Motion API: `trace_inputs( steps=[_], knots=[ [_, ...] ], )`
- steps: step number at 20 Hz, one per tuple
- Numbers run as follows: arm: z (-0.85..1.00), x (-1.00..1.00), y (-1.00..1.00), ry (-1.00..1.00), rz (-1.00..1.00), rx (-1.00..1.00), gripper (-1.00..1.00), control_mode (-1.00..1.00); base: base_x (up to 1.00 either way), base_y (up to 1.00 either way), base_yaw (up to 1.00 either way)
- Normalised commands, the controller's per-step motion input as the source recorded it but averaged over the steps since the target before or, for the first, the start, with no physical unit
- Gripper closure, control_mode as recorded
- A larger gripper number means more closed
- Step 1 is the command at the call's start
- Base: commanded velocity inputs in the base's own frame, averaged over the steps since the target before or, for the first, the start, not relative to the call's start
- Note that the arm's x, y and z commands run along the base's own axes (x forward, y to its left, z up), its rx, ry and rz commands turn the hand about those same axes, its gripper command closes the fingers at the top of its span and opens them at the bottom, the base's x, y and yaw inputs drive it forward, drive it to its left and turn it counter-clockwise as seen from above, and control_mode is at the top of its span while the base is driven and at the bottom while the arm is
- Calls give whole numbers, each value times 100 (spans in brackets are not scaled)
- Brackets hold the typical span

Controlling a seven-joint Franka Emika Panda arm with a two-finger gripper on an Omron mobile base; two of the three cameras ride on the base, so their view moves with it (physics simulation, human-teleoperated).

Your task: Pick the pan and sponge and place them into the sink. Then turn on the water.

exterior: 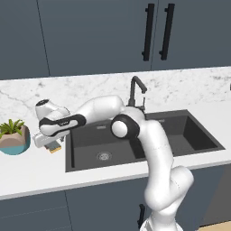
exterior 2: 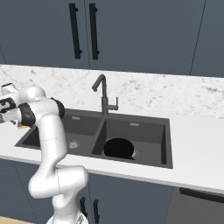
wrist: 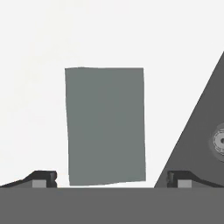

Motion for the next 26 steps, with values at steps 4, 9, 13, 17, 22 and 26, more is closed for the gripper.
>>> trace_inputs(
  steps=[4,9,13,17,22,26],
  knots=[
    [-33,31,0,3,0,0,-100,-100,0,0,0],
    [-23,13,0,3,0,4,-100,-100,0,0,0],
    [-17,0,0,4,0,5,-100,-100,0,0,0],
    [-21,0,0,6,0,4,100,-100,0,0,0],
    [11,0,-6,1,0,2,100,-100,0,0,0],
    [38,-14,-27,0,2,0,100,-100,0,0,0]
  ],
)
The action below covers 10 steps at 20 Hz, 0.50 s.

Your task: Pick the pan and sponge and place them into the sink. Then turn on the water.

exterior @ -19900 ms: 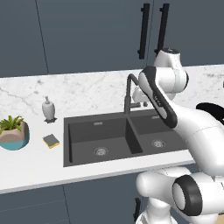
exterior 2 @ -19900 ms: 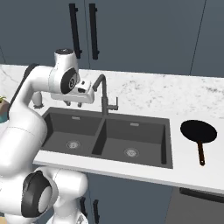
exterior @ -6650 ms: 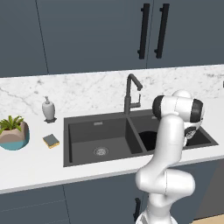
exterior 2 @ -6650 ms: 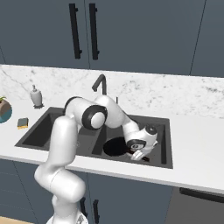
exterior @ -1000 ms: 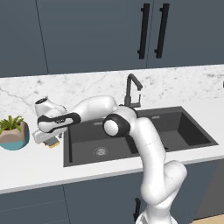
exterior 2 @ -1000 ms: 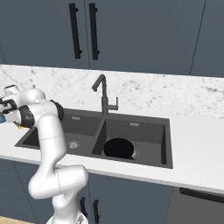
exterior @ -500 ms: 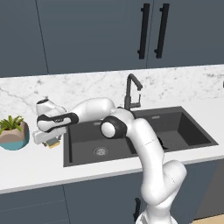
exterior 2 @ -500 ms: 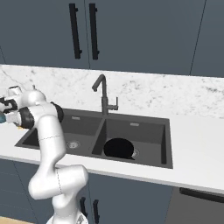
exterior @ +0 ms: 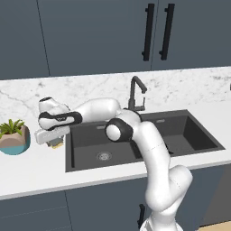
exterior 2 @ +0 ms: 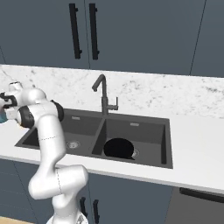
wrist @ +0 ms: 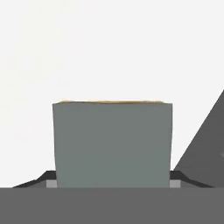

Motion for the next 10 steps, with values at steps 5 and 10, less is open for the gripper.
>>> trace_inputs(
  steps=[5,10],
  knots=[
    [18,-35,-54,0,4,0,100,-100,0,0,0],
    [12,-33,-73,0,3,0,100,-100,0,0,0]
  ],
)
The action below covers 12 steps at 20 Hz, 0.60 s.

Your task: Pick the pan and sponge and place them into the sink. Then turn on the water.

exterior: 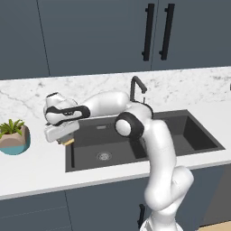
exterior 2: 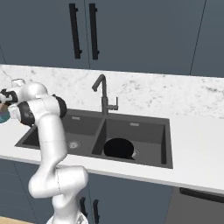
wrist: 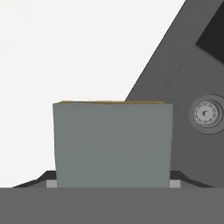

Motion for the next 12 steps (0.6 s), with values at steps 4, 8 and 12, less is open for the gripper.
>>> trace_inputs(
  steps=[4,8,12],
  knots=[
    [2,-37,-71,0,1,0,100,-100,0,0,0],
    [11,-31,-81,0,0,0,100,-100,0,0,0],
    [26,-21,-91,0,0,0,100,-100,0,0,0]
  ],
)
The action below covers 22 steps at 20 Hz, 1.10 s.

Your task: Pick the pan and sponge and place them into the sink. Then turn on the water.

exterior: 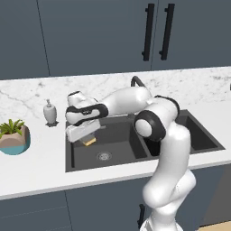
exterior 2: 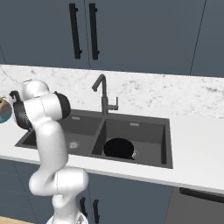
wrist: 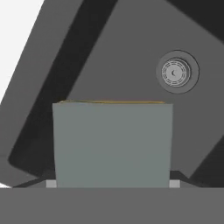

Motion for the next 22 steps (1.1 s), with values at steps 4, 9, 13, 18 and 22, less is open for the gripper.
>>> trace_inputs(
  steps=[4,9,13,18,22],
  knots=[
    [48,-7,-90,0,0,1,100,-100,0,0,0],
    [36,-13,-99,0,0,1,100,-100,0,0,0],
    [30,-14,-100,0,0,2,100,-100,0,0,0],
    [22,-3,-100,0,0,0,100,-100,0,0,0],
    [14,0,-100,0,0,0,100,-100,0,0,0]
  ],
)
